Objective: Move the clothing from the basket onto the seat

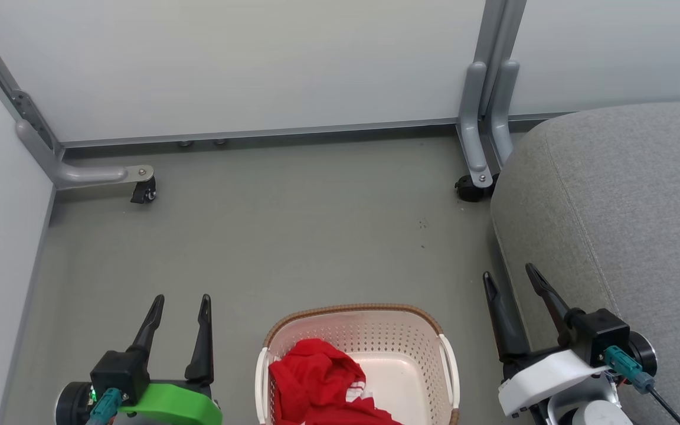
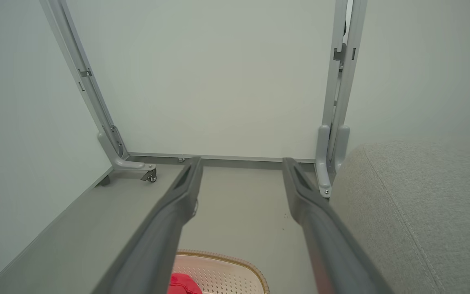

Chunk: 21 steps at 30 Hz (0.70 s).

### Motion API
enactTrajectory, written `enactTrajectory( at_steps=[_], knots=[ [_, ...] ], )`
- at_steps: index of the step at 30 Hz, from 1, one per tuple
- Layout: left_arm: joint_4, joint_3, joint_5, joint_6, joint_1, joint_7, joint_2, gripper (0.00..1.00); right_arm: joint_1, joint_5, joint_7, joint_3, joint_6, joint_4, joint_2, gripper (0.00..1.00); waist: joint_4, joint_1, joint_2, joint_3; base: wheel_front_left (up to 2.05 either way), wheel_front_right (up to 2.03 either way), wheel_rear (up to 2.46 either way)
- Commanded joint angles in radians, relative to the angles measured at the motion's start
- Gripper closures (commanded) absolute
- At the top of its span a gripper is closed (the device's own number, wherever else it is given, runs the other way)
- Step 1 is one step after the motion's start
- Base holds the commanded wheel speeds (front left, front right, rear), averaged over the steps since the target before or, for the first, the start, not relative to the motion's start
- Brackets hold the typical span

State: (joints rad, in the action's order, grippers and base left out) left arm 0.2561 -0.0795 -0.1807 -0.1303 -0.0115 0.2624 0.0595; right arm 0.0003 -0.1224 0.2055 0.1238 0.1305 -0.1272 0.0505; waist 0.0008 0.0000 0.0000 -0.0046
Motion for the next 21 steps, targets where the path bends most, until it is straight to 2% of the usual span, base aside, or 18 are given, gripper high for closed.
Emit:
enactTrajectory(
  at_steps=[1, 15, 19, 21],
  knots=[
    [-0.001, 0.005, 0.006, -0.001, 0.01, 0.004, 0.001, 0.0, 0.007, -0.003, 0.004, -0.001, 0.0, -0.002, 0.001, 0.0, -0.001, 0.0, 0.0, 0.0, 0.0, 0.0, 0.0],
    [-0.002, 0.006, 0.026, -0.001, 0.001, 0.004, -0.002, 0.0, -0.005, -0.007, 0.006, -0.001, 0.0, -0.002, 0.001, 0.0, -0.015, 0.0, 0.0, 0.012, 0.0, 0.0, 0.0],
    [0.029, -0.099, 0.025, -0.001, -0.067, 0.004, -0.002, 0.0, -0.031, 0.001, 0.001, -0.009, 0.0, 0.02, 0.001, 0.0, -0.03, 0.0, 0.0, 0.061, 0.0, 0.0, 0.0],
    [0.071, -0.188, 0.019, -0.001, -0.125, 0.003, 0.001, 0.0, -0.056, 0.005, 0.001, -0.006, 0.0, 0.034, 0.001, 0.0, -0.044, 0.0, 0.0, 0.112, 0.0, 0.0, 0.0]
  ],
)
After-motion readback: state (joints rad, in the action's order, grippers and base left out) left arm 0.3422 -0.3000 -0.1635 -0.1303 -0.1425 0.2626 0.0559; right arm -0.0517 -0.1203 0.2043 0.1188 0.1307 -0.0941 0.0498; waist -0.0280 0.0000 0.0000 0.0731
